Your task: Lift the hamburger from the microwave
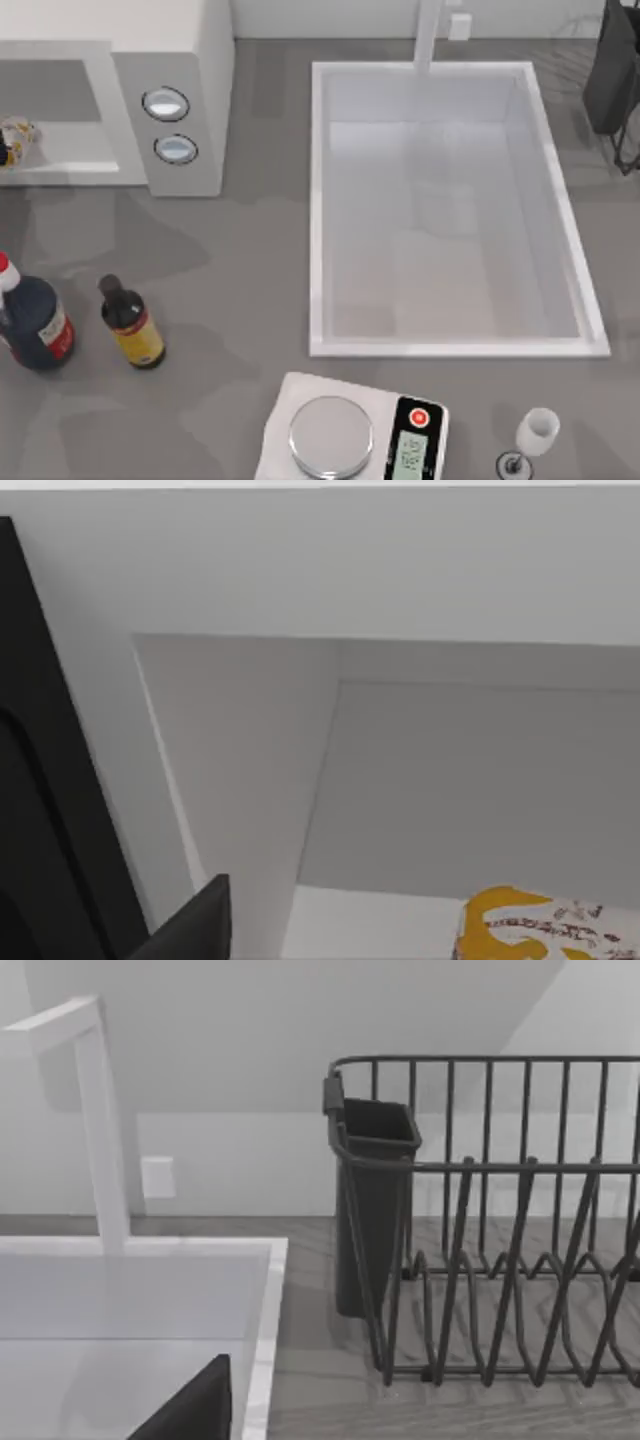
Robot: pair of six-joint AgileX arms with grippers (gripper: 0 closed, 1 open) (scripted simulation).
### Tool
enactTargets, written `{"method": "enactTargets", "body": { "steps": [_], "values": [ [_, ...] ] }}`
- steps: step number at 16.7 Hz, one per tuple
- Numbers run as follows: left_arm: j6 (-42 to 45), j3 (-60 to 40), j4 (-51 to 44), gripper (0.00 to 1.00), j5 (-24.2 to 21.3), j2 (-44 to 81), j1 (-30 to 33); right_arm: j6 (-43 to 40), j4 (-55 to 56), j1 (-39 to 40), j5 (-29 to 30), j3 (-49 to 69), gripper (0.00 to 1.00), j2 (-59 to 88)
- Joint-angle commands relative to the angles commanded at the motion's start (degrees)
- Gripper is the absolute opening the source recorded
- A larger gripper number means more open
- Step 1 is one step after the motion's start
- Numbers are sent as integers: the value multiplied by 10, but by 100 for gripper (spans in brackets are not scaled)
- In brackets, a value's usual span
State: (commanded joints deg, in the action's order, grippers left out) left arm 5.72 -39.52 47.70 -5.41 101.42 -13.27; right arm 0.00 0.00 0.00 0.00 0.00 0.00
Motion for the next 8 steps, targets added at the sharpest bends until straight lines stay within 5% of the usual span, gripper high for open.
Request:
{"method": "enactTargets", "body": {
  "steps": [8],
  "values": [
    [-1,-111,162,100,-62,329,-10,0,0,0,0,0,100,0]
  ]
}}
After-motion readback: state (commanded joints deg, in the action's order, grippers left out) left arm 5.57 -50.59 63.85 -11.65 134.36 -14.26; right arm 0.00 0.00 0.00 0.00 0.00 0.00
